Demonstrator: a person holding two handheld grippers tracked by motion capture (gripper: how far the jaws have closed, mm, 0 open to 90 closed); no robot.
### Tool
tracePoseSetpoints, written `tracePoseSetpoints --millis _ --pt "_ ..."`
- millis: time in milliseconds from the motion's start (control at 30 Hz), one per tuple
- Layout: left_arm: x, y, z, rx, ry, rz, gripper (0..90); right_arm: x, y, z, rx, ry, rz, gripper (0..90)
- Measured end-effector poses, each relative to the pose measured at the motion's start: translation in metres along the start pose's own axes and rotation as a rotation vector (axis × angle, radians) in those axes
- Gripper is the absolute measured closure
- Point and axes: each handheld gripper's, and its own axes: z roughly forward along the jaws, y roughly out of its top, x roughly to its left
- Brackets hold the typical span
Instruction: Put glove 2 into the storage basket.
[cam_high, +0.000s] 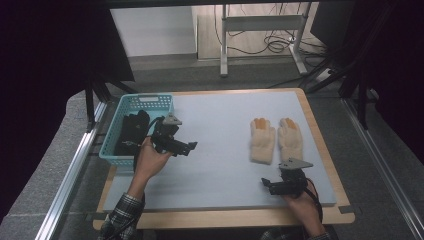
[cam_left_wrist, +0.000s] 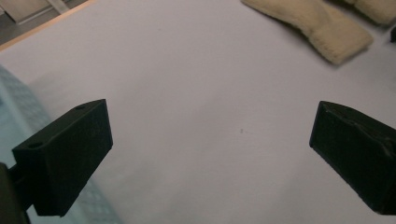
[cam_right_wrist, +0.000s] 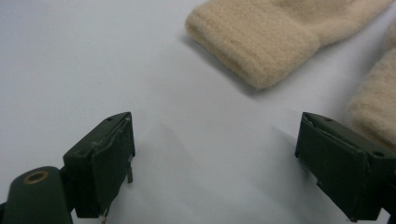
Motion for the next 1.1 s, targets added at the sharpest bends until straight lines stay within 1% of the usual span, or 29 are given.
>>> tracePoseSetpoints --millis 133,233,333,433,600,700,733,833,867,933,1067,1100 --pt "-0.015 -0.009 0.008 -0.008 -0.015 0.015 0.0 0.0 0.0 0.0 0.0 0.0 0.0 11.7" --pt "-0.026 -0.016 0.011 -0.015 -0.016 0.029 0.0 0.0 0.0 0.0 -0.001 0.0 0.0 11.6" --pt "-0.034 -0.023 0.012 -0.04 -0.037 0.022 0.0 0.0 0.0 0.0 0.0 0.0 0.0 11.6" --pt "-0.041 -0.033 0.016 -0.038 -0.048 0.014 0.0 0.0 0.0 0.0 0.0 -0.001 0.0 11.6" --pt "-0.053 -0.05 0.027 -0.005 -0.03 0.023 0.0 0.0 0.0 0.0 0.0 0.0 0.0 11.5" --pt "-0.058 -0.062 0.035 0.008 -0.02 0.014 0.0 0.0 0.0 0.0 0.003 -0.002 -0.003 10.4" --pt "-0.059 -0.066 0.038 0.012 -0.012 0.012 0.0 0.0 0.0 0.0 0.005 0.003 -0.005 9.5" --pt "-0.059 -0.073 0.045 0.058 0.022 0.02 0.0 0.001 0.001 0.001 0.013 0.012 -0.014 7.8" --pt "-0.06 -0.075 0.046 0.065 0.031 0.017 0.0 0.001 0.001 0.001 0.016 0.014 -0.016 7.4" --pt "-0.06 -0.079 0.048 0.075 0.027 0.01 0.2 0.001 0.002 0.001 0.02 0.016 -0.016 7.2" --pt "-0.062 -0.085 0.052 0.108 0.059 0.031 0.1 0.001 0.002 0.001 0.021 0.016 -0.016 7.2" --pt "-0.062 -0.086 0.052 0.106 0.058 0.028 0.0 0.001 0.002 0.001 0.02 0.016 -0.016 7.2"
